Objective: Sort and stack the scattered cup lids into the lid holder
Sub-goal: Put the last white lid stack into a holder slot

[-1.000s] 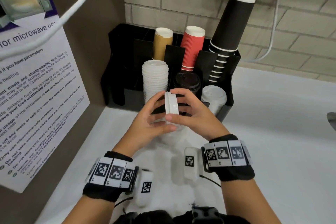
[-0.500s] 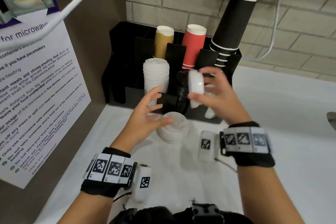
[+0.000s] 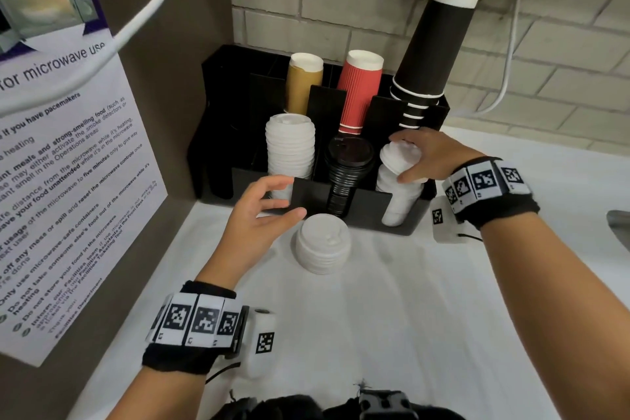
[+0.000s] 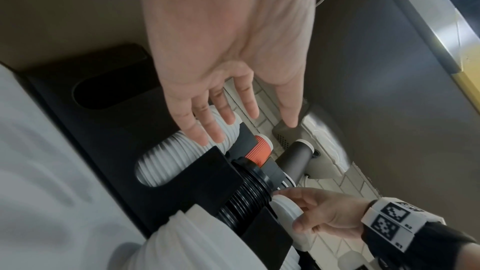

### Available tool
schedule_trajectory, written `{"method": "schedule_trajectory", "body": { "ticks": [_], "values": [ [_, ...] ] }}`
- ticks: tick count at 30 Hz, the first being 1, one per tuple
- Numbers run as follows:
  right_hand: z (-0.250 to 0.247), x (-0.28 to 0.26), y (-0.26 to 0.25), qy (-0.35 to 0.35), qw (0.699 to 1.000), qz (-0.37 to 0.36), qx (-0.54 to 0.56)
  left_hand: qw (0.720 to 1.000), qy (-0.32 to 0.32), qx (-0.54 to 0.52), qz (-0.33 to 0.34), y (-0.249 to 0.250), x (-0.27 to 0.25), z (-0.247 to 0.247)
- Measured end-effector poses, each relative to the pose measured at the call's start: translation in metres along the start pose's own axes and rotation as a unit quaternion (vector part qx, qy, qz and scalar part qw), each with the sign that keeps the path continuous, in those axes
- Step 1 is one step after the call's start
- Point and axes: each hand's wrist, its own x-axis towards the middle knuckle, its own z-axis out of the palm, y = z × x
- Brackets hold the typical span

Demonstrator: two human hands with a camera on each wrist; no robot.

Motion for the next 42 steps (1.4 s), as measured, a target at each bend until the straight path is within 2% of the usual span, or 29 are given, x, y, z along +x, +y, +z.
{"method": "schedule_trajectory", "body": {
  "ticks": [3, 9, 22, 29, 30, 32, 34, 35, 37, 39, 42],
  "values": [
    [0.001, 0.001, -0.001, 0.019, 1.0, 0.014, 0.0, 1.0, -0.001, 0.004, -0.002, 0.0, 0.0, 0.0],
    [0.014, 0.0, -0.007, -0.007, 0.997, 0.062, -0.036, 1.0, -0.006, 0.006, -0.002, 0.001, 0.0, 0.001],
    [0.022, -0.011, -0.009, -0.048, 0.992, 0.091, -0.072, 1.0, -0.004, 0.01, -0.005, 0.0, -0.002, 0.001],
    [0.032, -0.019, -0.012, -0.04, 0.988, 0.081, -0.123, 1.0, 0.001, 0.017, -0.001, 0.001, -0.004, -0.001],
    [0.031, -0.022, -0.014, -0.026, 0.986, 0.079, -0.143, 1.0, 0.001, 0.02, -0.001, 0.001, -0.004, -0.002],
    [0.032, -0.033, -0.022, 0.058, 0.988, 0.046, -0.132, 1.0, 0.006, 0.024, 0.0, 0.001, -0.004, -0.003],
    [0.038, -0.045, -0.039, 0.132, 0.99, -0.045, -0.007, 1.0, 0.016, 0.022, -0.002, 0.0, -0.003, -0.004],
    [0.043, -0.051, -0.049, 0.116, 0.987, -0.095, 0.057, 1.0, 0.02, 0.021, -0.003, 0.0, -0.003, -0.005],
    [0.063, -0.059, -0.071, 0.013, 0.985, -0.147, 0.085, 0.999, 0.025, 0.021, -0.006, -0.002, -0.004, -0.005],
    [0.085, -0.06, -0.086, -0.087, 0.987, -0.131, 0.032, 0.999, 0.026, 0.019, -0.01, -0.002, -0.005, -0.005],
    [0.107, -0.054, -0.096, -0.152, 0.984, -0.074, -0.062, 0.999, 0.027, 0.018, -0.015, -0.003, -0.008, -0.005]
  ]
}}
